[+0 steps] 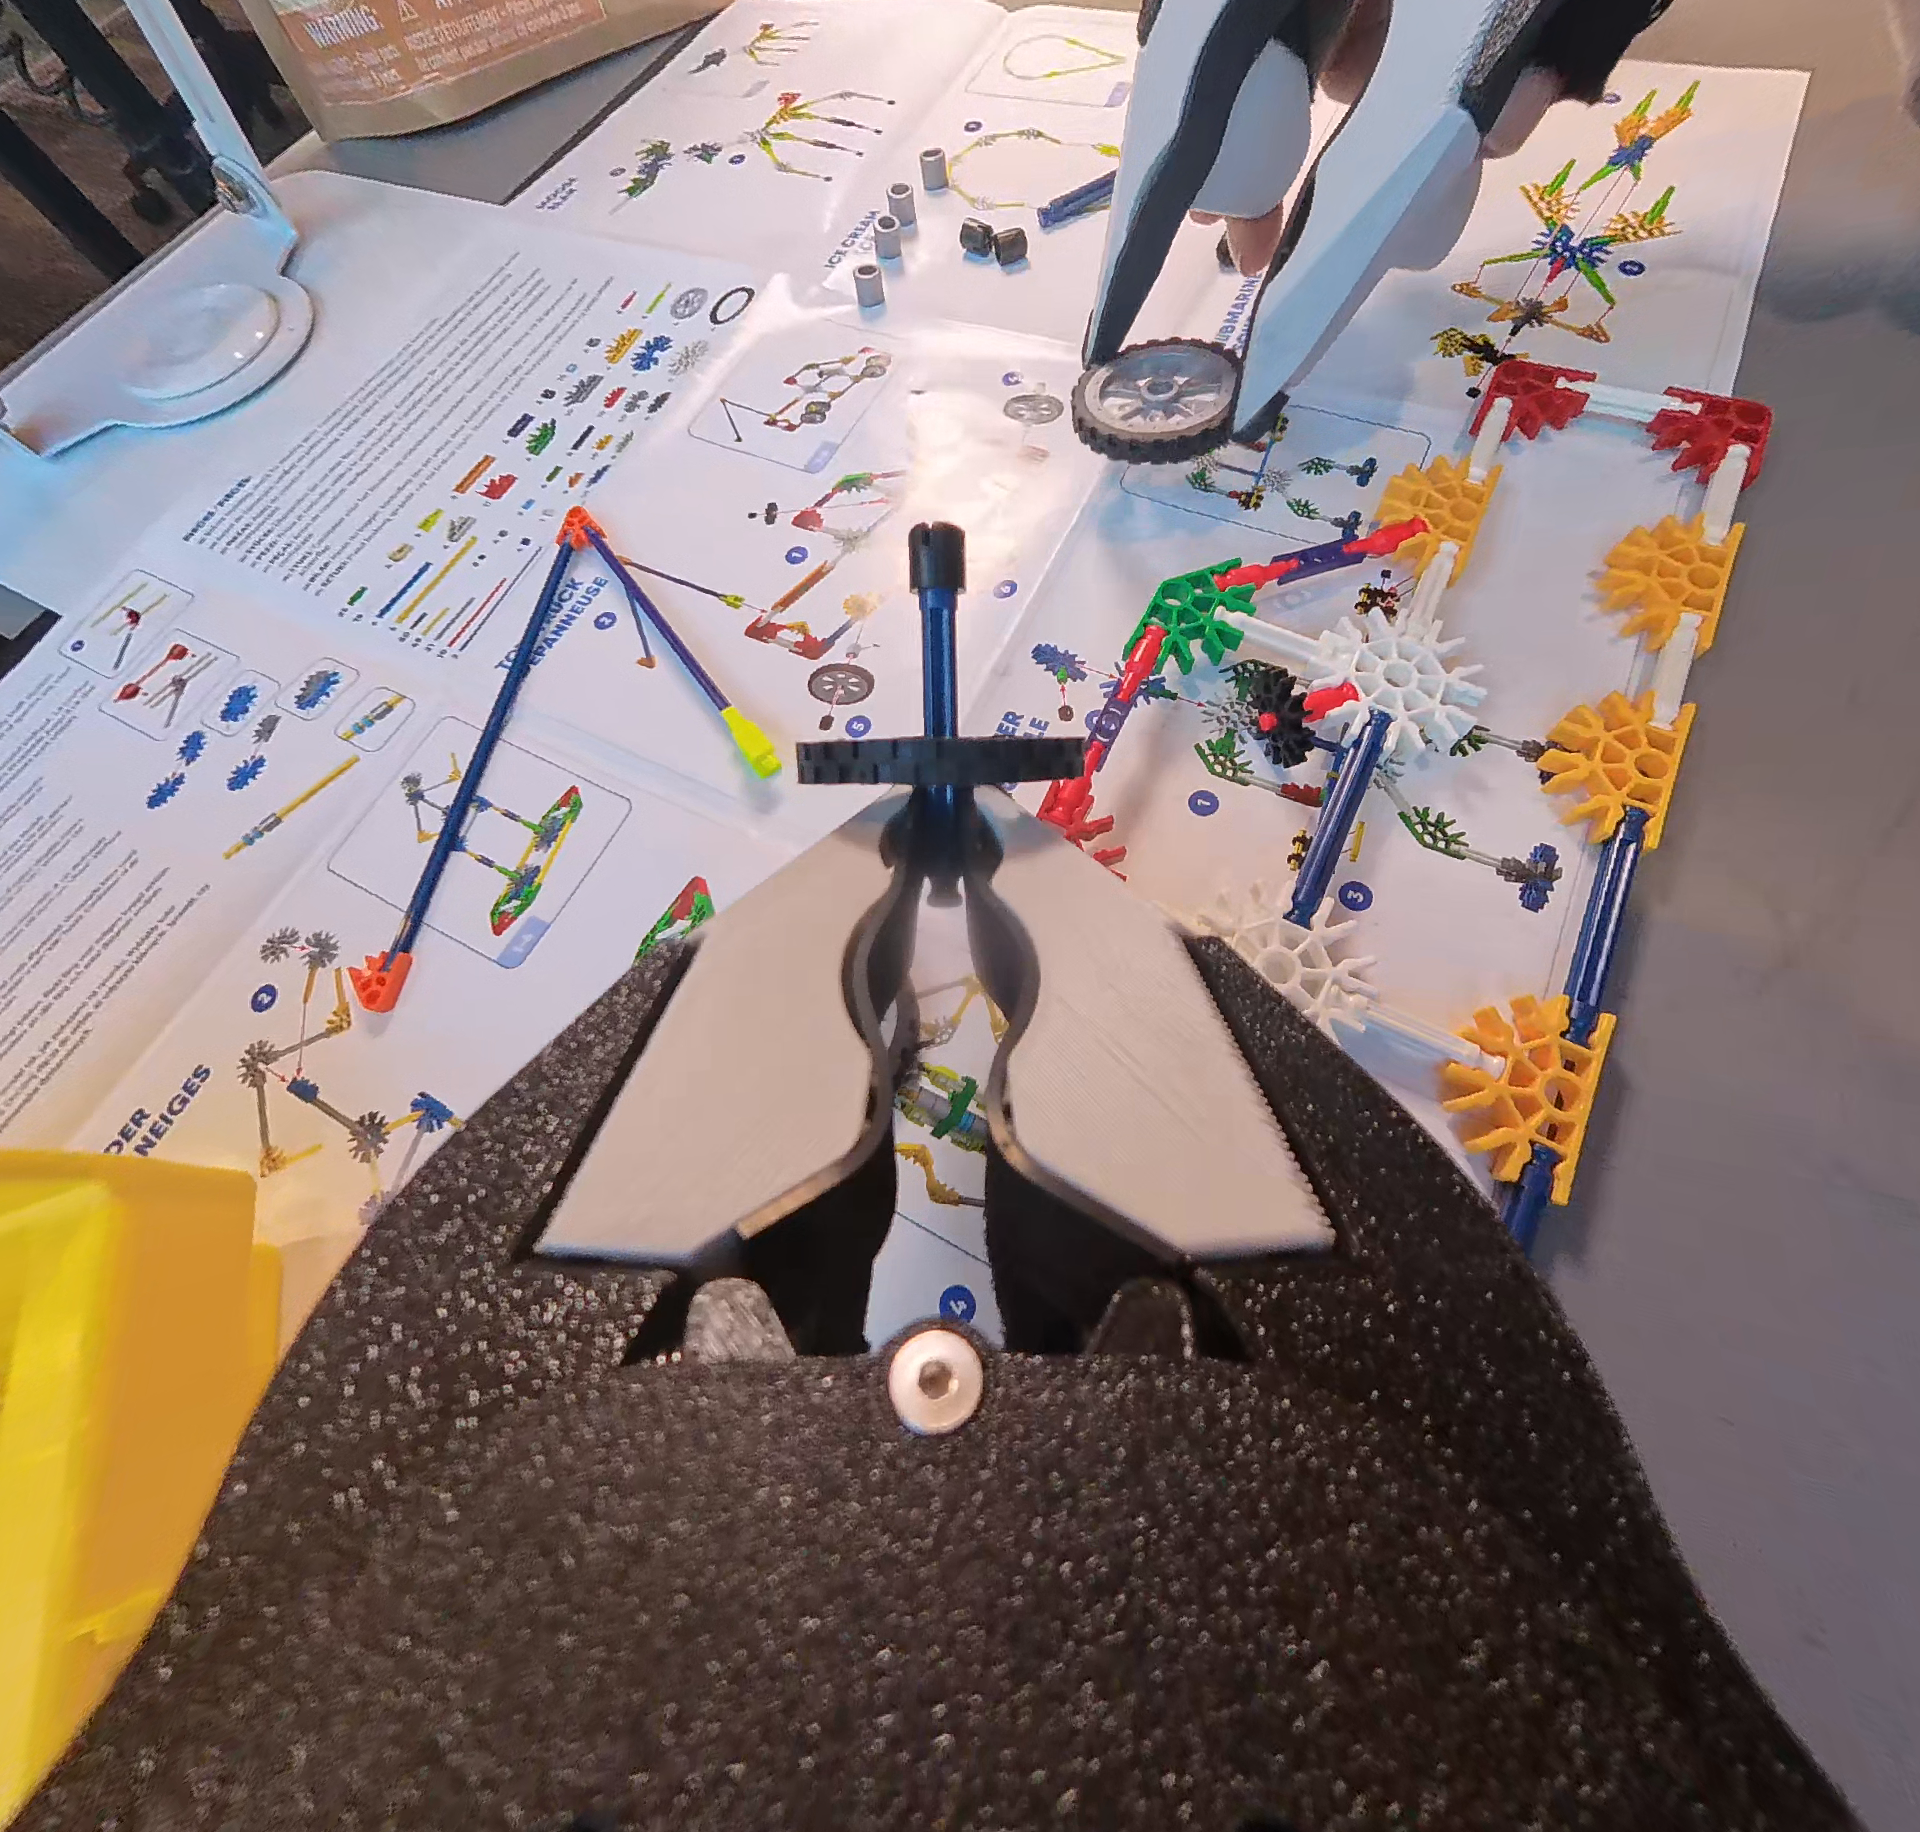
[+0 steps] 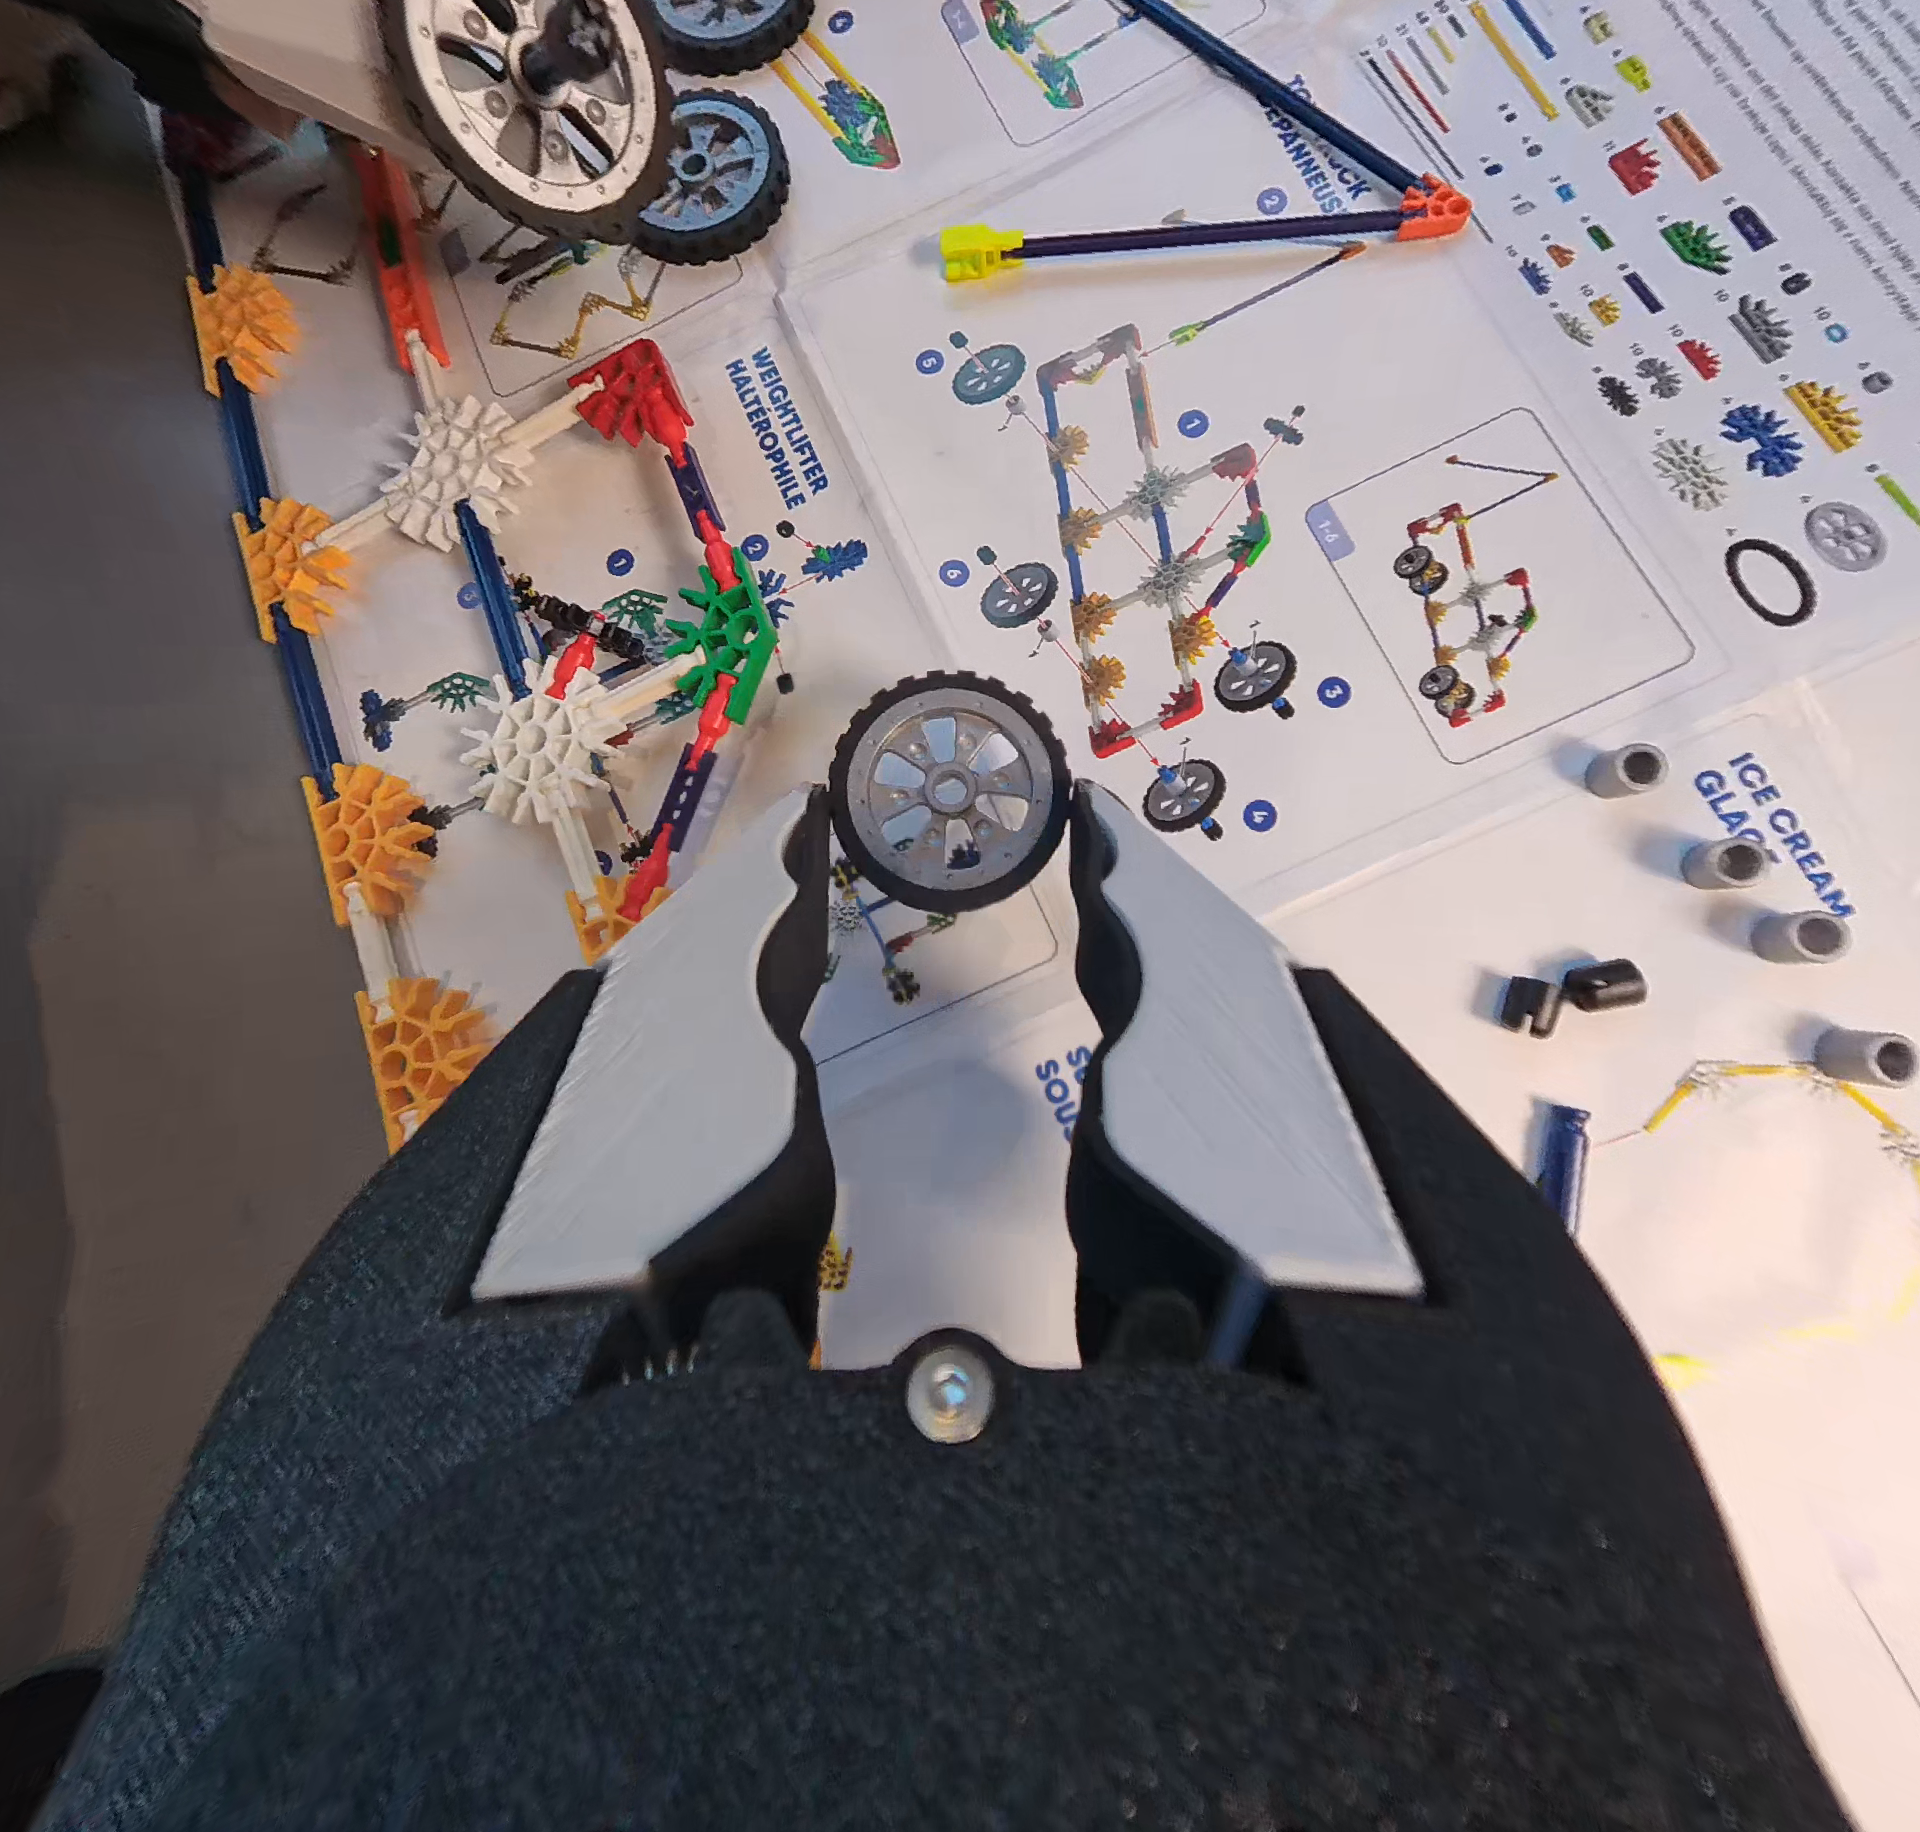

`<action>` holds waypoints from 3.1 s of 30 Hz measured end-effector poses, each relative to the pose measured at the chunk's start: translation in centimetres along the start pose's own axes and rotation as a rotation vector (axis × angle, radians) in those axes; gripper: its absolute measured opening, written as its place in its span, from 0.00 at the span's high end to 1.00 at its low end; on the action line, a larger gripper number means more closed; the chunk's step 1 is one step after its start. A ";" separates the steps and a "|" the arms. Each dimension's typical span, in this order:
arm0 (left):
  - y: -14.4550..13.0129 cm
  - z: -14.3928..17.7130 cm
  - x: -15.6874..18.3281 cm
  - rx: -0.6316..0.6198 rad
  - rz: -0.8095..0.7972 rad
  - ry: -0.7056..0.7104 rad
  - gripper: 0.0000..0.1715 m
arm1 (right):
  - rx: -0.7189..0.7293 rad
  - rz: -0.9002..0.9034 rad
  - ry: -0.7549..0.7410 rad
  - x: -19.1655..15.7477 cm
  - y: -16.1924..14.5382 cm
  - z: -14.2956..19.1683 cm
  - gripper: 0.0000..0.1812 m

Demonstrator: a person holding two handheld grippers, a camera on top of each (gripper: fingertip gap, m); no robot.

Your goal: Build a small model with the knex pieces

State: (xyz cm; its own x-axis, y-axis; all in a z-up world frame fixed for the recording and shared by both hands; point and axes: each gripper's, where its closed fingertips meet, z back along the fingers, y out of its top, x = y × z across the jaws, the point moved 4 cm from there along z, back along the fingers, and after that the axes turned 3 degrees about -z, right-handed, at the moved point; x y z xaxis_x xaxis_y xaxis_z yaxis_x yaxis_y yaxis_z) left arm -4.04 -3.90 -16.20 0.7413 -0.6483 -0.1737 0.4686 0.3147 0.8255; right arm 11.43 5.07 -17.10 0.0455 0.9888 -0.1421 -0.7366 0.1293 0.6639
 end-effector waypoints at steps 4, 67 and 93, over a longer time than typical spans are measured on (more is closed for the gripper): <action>0.0 0.0 0.0 0.003 0.005 -0.007 0.99 | 0.012 -0.027 -0.040 0.9 0.0 -0.4 0.76; -0.3 -0.3 0.3 -0.023 -0.008 -0.019 0.99 | 0.323 -0.128 -0.395 7.5 2.1 3.9 0.77; 2.0 0.5 5.2 0.056 -0.245 -0.162 0.98 | 0.324 0.312 0.331 -8.5 4.2 -0.5 0.97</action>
State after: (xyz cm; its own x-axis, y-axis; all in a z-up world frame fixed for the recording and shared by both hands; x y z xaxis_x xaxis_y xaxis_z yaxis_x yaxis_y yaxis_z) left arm 0.49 -7.01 -15.16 0.5213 -0.8037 -0.2869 0.5932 0.0996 0.7989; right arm 7.65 -2.79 -13.44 -0.3941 0.9146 -0.0907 -0.4334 -0.0979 0.8959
